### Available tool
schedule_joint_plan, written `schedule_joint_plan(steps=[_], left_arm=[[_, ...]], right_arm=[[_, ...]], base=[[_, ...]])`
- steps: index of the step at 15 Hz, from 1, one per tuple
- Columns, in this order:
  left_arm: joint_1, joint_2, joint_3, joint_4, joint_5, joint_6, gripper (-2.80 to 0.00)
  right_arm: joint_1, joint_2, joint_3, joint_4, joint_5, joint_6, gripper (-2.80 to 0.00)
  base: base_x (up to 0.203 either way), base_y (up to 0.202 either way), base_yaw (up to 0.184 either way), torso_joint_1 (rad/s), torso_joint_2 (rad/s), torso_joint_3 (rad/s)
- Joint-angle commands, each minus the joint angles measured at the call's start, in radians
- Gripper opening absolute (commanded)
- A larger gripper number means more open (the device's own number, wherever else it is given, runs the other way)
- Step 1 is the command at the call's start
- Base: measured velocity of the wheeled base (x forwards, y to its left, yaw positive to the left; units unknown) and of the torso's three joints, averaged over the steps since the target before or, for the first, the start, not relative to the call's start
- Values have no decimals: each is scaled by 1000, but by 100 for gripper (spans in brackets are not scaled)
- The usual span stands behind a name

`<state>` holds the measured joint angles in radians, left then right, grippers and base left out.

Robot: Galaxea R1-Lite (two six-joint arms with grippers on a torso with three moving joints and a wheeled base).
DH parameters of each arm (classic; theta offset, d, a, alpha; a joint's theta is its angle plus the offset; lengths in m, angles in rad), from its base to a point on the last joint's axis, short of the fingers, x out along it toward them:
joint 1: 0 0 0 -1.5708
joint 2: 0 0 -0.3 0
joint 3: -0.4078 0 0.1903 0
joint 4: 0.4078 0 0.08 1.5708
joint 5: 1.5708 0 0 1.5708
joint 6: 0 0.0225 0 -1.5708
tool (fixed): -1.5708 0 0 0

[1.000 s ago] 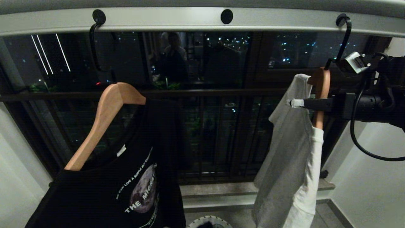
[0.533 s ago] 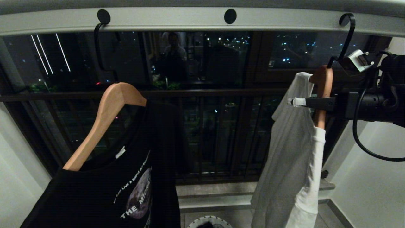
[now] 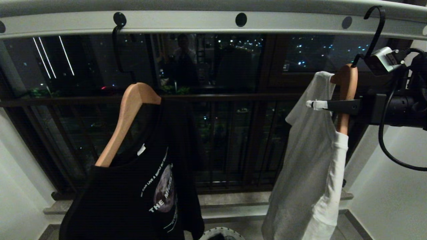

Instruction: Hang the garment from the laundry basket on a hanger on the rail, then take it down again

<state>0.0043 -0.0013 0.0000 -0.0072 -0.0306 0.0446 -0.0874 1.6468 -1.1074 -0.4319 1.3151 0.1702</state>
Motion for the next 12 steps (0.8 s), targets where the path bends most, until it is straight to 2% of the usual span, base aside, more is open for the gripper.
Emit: schedule_joint_plan(steps=[1,8,12], left_arm=[[0,0,3,0,0,0,-280],[0,0,3,0,0,0,-280],[0,0,3,0,0,0,-280]], right_arm=[[0,-13,0,-1,7,2,-280],[-1,-90,17,1,7,58,-280],[-4,-176,61,1,5,170,-280]], base=[[0,0,0,0,0,0],[0,0,0,0,0,0],[0,0,0,0,0,0]])
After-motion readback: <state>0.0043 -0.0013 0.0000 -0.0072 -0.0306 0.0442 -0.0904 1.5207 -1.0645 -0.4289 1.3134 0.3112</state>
